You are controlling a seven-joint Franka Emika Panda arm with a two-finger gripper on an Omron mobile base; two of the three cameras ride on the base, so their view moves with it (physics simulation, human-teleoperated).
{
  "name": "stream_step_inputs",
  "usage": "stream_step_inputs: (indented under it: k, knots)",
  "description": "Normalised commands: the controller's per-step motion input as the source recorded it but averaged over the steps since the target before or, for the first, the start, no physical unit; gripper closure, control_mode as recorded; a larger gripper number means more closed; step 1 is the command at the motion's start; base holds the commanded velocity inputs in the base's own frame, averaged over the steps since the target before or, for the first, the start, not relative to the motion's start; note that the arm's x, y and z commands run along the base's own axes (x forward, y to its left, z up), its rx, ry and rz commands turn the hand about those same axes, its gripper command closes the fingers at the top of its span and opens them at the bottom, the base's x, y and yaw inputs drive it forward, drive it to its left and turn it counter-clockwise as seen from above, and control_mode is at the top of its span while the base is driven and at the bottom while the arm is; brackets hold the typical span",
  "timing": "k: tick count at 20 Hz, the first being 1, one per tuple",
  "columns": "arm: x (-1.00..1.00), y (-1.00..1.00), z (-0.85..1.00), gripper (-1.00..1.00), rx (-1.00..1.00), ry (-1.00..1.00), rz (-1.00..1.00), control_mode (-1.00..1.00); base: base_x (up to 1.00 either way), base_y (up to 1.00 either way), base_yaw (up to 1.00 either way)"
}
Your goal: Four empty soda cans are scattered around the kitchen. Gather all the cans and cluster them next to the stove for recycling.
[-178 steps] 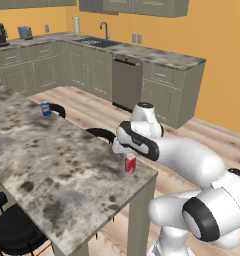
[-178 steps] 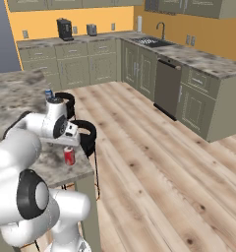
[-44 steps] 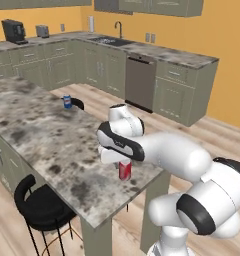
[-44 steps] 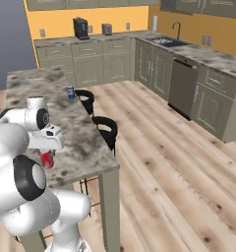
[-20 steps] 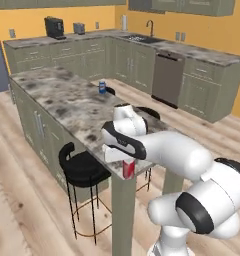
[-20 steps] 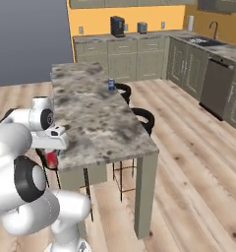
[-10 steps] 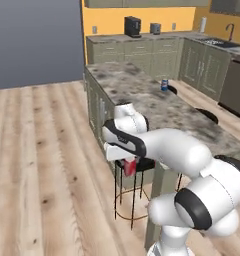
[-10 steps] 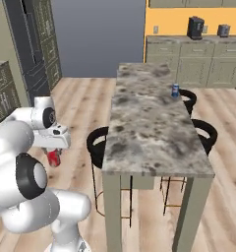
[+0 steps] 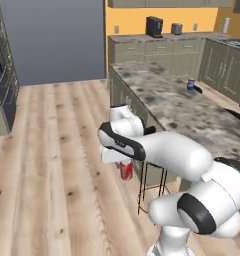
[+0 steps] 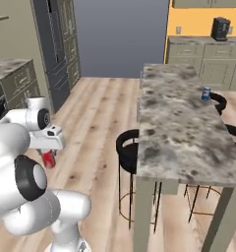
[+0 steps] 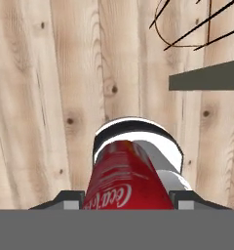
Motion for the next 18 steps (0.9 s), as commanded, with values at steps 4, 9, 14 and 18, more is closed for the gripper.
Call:
stream_step_inputs:
  k: [4,9,14,18]
  knots:
    - [0.00,0.00,0.00,1.00,0.00,0.00,0.00,1.00,0.49,0.55,0.00]
    - [0.00,0.00,0.00,1.00,0.00,0.00,0.00,1.00,0.73,0.28,0.00]
    - [0.00,0.00,0.00,1.00,0.00,0.00,0.00,1.00,0.75,0.21,0.00]
    - [0.00,0.00,0.00,1.00,0.00,0.00,0.00,1.00,0.75,0.13,0.05]
